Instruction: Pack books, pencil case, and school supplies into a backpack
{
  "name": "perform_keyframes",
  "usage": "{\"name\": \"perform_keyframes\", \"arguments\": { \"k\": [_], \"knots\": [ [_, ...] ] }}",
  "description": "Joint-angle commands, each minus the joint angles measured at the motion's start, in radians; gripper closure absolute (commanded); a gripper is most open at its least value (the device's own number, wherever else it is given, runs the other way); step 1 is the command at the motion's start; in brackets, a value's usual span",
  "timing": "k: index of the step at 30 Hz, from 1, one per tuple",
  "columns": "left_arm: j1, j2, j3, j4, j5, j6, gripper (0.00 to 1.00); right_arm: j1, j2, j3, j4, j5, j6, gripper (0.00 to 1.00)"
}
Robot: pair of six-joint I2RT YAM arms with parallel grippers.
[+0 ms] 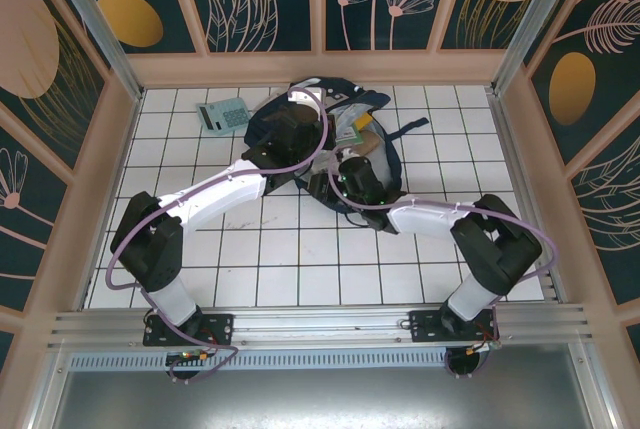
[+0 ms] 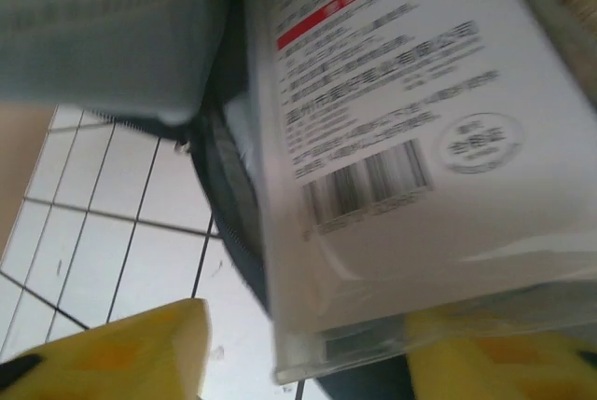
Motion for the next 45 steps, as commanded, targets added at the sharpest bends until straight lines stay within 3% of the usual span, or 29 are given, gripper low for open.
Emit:
{"name": "perform_keyframes", "arguments": {
  "k": [1, 7, 13, 16, 19, 23, 31, 37, 45],
  "knots": [
    [0.012, -0.041, 0.017, 0.064, -0.041, 0.000, 1.00, -0.052, -0.023, 0.041, -0.018, 0.034, -0.004, 0.57],
    [0.012, -0.040, 0.015, 0.064, -0.027, -0.008, 1.00, -0.135, 0.068, 0.096, -0.020, -0.070, 0.007, 0.63],
    [0.012, -0.038, 0.014, 0.062, -0.022, -0.009, 1.00, -0.143, 0.200, 0.191, -0.021, -0.143, 0.008, 0.65],
    [0.012, -0.040, 0.013, 0.061, -0.020, -0.011, 1.00, -0.144, 0.222, 0.211, -0.021, -0.110, 0.000, 0.63],
    [0.012, -0.041, 0.011, 0.057, -0.025, -0.007, 1.00, -0.145, 0.211, 0.211, -0.035, -0.102, -0.014, 0.53],
    [0.012, -0.044, 0.005, 0.055, -0.040, 0.002, 0.97, -0.143, 0.129, 0.142, -0.036, -0.093, -0.021, 0.37],
    [0.012, -0.046, -0.012, 0.064, -0.031, -0.004, 0.94, -0.143, -0.170, -0.070, -0.084, 0.001, -0.057, 0.30],
    [0.012, -0.056, -0.049, 0.074, -0.010, -0.030, 0.93, -0.171, -0.389, -0.171, -0.151, 0.076, -0.062, 0.16],
    [0.012, -0.116, -0.155, 0.108, -0.013, -0.072, 0.97, -0.334, -0.484, -0.170, -0.011, -0.185, 0.046, 0.06]
  ]
}}
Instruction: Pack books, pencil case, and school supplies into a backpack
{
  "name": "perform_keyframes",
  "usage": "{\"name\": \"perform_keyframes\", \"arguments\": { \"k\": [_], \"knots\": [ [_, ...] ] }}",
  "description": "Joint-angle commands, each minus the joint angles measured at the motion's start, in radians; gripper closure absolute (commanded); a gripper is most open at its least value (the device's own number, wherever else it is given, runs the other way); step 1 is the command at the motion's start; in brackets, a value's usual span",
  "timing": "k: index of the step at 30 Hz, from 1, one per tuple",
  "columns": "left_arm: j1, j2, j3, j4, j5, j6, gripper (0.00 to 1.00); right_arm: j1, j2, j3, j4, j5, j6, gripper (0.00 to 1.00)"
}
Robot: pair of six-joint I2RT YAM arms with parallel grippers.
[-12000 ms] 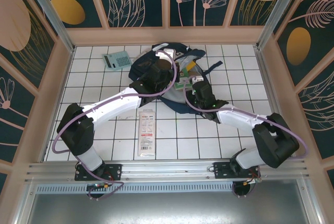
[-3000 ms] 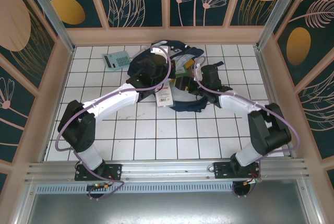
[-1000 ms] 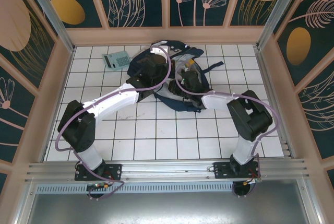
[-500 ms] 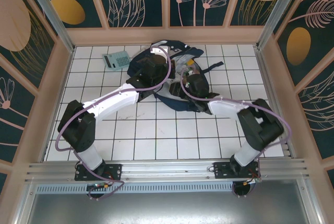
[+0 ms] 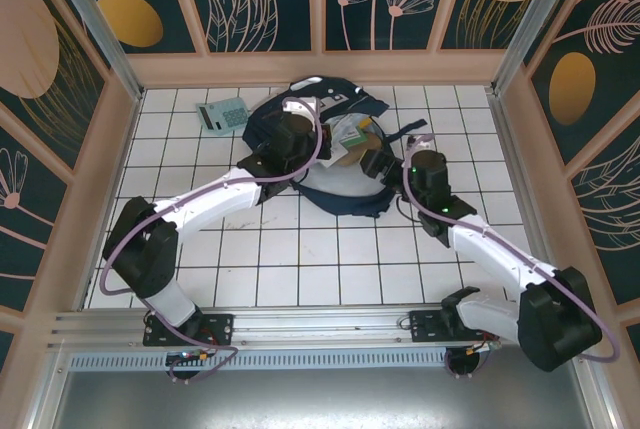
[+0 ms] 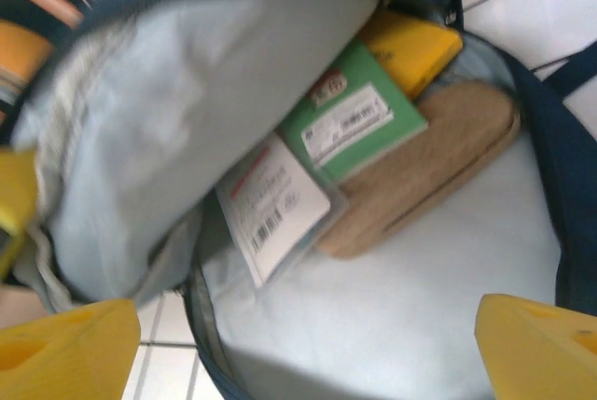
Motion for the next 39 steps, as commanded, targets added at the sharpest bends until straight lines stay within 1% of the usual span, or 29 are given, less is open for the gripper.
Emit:
{"name": "perform_keyframes", "arguments": {
  "k": [1, 5, 10, 14, 17, 18, 21, 23, 25, 26, 27, 30, 34, 37, 39],
  "knots": [
    [0.012, -0.062, -0.040, 0.064, -0.030, -0.044, 0.97, -0.040, 0.011, 0.028, 0.107, -0.142, 0.068, 0.06],
    [0.011, -0.067, -0.061, 0.063, -0.021, -0.054, 0.97, -0.058, 0.115, 0.128, 0.144, -0.222, 0.101, 0.04],
    [0.012, -0.072, -0.078, 0.070, -0.006, -0.044, 0.98, -0.063, 0.219, 0.202, 0.179, -0.231, 0.126, 0.03],
    [0.012, -0.070, -0.094, 0.071, 0.010, -0.045, 0.98, -0.098, 0.319, 0.257, 0.226, -0.289, 0.211, 0.02],
    [0.011, -0.076, -0.109, 0.080, 0.025, -0.042, 0.99, -0.122, 0.405, 0.297, 0.265, -0.328, 0.288, 0.04],
    [0.011, -0.079, -0.115, 0.082, 0.030, -0.040, 0.99, -0.129, 0.429, 0.309, 0.278, -0.336, 0.306, 0.07],
    [0.012, -0.094, -0.132, 0.084, 0.032, -0.034, 0.99, -0.150, 0.488, 0.338, 0.300, -0.338, 0.350, 0.24],
    [0.011, -0.102, -0.142, 0.084, 0.033, -0.026, 0.99, -0.165, 0.516, 0.347, 0.314, -0.349, 0.373, 0.48],
    [0.012, -0.107, -0.143, 0.073, 0.017, -0.021, 0.99, -0.174, 0.516, 0.330, 0.336, -0.350, 0.383, 0.83],
    [0.011, -0.108, -0.142, 0.069, 0.013, -0.017, 1.00, -0.175, 0.503, 0.317, 0.333, -0.336, 0.379, 0.93],
    [0.012, -0.108, -0.140, 0.067, 0.007, -0.014, 1.00, -0.174, 0.479, 0.297, 0.321, -0.311, 0.369, 1.00],
    [0.012, -0.094, -0.132, 0.071, 0.004, -0.017, 1.00, -0.174, 0.375, 0.243, 0.244, -0.202, 0.318, 1.00],
    [0.012, -0.051, -0.093, 0.074, 0.031, -0.024, 1.00, -0.183, 0.201, 0.170, 0.134, -0.062, 0.255, 1.00],
    [0.012, -0.015, -0.062, 0.084, 0.057, -0.041, 1.00, -0.212, 0.111, 0.145, 0.054, -0.022, 0.219, 1.00],
    [0.011, 0.008, -0.041, 0.095, 0.083, -0.053, 1.00, -0.236, 0.075, 0.133, 0.012, -0.023, 0.203, 1.00]
  ]
}}
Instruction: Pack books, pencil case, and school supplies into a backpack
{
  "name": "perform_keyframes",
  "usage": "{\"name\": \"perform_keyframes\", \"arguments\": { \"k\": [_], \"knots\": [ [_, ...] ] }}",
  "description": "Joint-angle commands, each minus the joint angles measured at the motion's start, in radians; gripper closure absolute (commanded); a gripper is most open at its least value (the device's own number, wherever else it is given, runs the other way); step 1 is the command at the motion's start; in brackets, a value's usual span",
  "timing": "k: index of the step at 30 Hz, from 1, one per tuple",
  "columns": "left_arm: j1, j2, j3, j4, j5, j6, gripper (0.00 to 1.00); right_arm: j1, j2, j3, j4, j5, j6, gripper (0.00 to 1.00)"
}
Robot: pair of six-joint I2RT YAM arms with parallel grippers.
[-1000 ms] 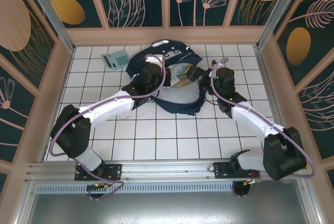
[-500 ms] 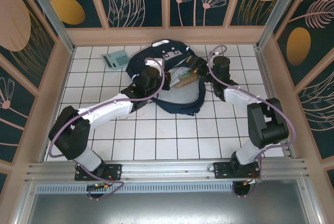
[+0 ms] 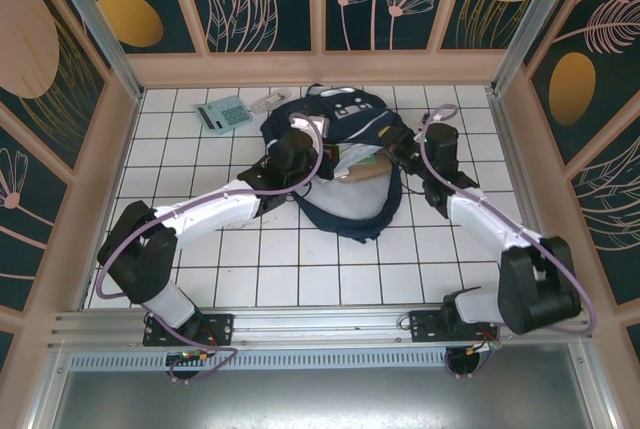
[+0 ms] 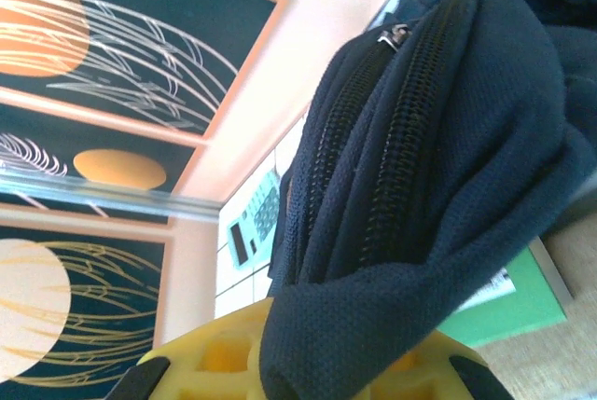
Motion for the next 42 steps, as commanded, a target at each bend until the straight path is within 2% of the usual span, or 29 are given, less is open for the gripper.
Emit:
{"name": "perform_keyframes", "arguments": {
  "k": [1, 5, 9, 10, 11, 13, 14, 15, 20, 23, 28, 33, 37, 42],
  "knots": [
    [0.044, 0.037, 0.059, 0.049, -0.093, -0.037, 1.00, -0.089, -0.110, -0.020, -0.064, 0.144, -0.105, 1.00],
    [0.043, 0.077, 0.109, 0.042, -0.092, -0.033, 1.00, -0.115, -0.166, -0.062, -0.058, 0.145, -0.121, 1.00],
    [0.044, 0.135, 0.170, -0.008, -0.130, 0.001, 1.00, -0.116, -0.123, -0.036, -0.080, 0.110, -0.153, 1.00],
    [0.044, 0.139, 0.182, -0.020, -0.132, 0.010, 0.96, -0.116, -0.114, -0.034, -0.078, 0.105, -0.156, 1.00],
    [0.044, 0.141, 0.190, -0.028, -0.135, 0.016, 0.90, -0.116, -0.107, -0.034, -0.072, 0.101, -0.156, 1.00],
    [0.044, 0.133, 0.200, -0.045, -0.145, 0.034, 0.62, -0.116, -0.104, -0.034, -0.053, 0.094, -0.159, 1.00],
    [0.044, 0.129, 0.202, -0.054, -0.155, 0.044, 0.44, -0.116, -0.103, -0.028, -0.052, 0.094, -0.166, 1.00],
    [0.044, 0.120, 0.203, -0.063, -0.171, 0.056, 0.32, -0.116, -0.100, -0.018, -0.059, 0.095, -0.173, 1.00],
    [0.081, 0.103, 0.256, -0.139, -0.197, 0.102, 0.21, -0.116, -0.067, 0.054, -0.100, 0.072, -0.217, 1.00],
    [0.130, 0.101, 0.270, -0.147, -0.187, 0.094, 0.02, -0.116, -0.066, 0.048, -0.066, 0.032, -0.207, 1.00],
    [0.238, 0.162, 0.345, -0.193, -0.201, 0.056, 0.02, -0.113, -0.076, 0.041, -0.054, -0.028, -0.199, 1.00],
    [0.338, 0.220, 0.379, -0.138, -0.126, 0.029, 0.01, -0.108, -0.095, 0.037, -0.061, -0.058, -0.195, 1.00],
    [0.401, 0.355, 0.545, -0.219, -0.157, 0.029, 0.02, -0.098, -0.116, 0.014, -0.041, -0.077, -0.187, 1.00],
    [0.486, 0.526, 0.727, -0.257, -0.091, -0.044, 0.01, -0.089, -0.144, -0.020, -0.014, -0.083, -0.171, 1.00]
  ]
}}
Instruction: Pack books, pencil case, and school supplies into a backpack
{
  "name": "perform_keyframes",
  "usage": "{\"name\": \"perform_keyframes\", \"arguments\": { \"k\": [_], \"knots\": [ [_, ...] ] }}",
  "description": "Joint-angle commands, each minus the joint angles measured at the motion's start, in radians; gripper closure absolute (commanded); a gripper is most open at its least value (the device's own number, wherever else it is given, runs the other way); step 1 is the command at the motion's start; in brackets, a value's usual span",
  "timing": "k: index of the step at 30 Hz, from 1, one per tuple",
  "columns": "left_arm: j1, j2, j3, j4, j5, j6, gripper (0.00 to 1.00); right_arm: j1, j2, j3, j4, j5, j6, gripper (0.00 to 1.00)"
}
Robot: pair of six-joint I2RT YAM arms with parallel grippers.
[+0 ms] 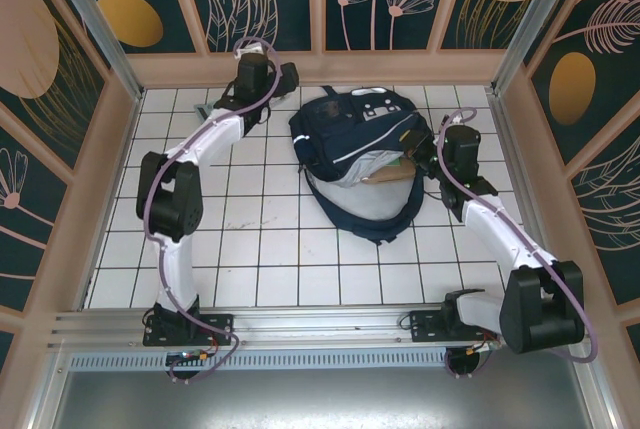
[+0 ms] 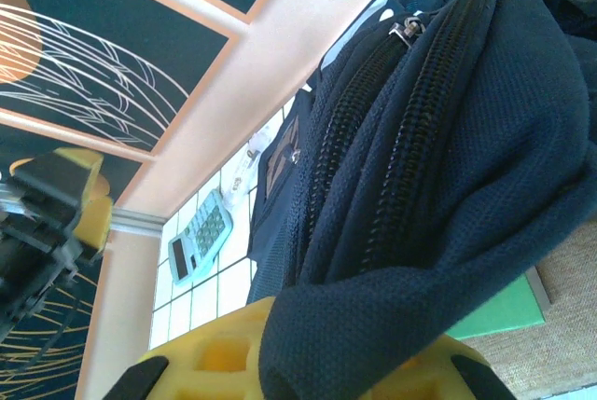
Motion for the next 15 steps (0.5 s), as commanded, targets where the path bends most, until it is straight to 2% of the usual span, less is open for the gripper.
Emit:
{"name": "perform_keyframes", "arguments": {
  "k": [1, 9, 15],
  "knots": [
    [0.067, 0.104, 0.117, -0.054, 0.045, -0.073, 0.01, 0.014, -0.064, -0.007, 0.120, -0.050, -0.018, 1.00],
    [0.130, 0.375, 0.422, -0.160, 0.078, -0.123, 0.01, 0.016, -0.071, -0.009, 0.123, -0.055, -0.016, 1.00],
    [0.145, 0.490, 0.489, -0.122, 0.151, -0.154, 0.01, 0.017, -0.068, -0.010, 0.127, -0.058, -0.013, 1.00]
  ]
}}
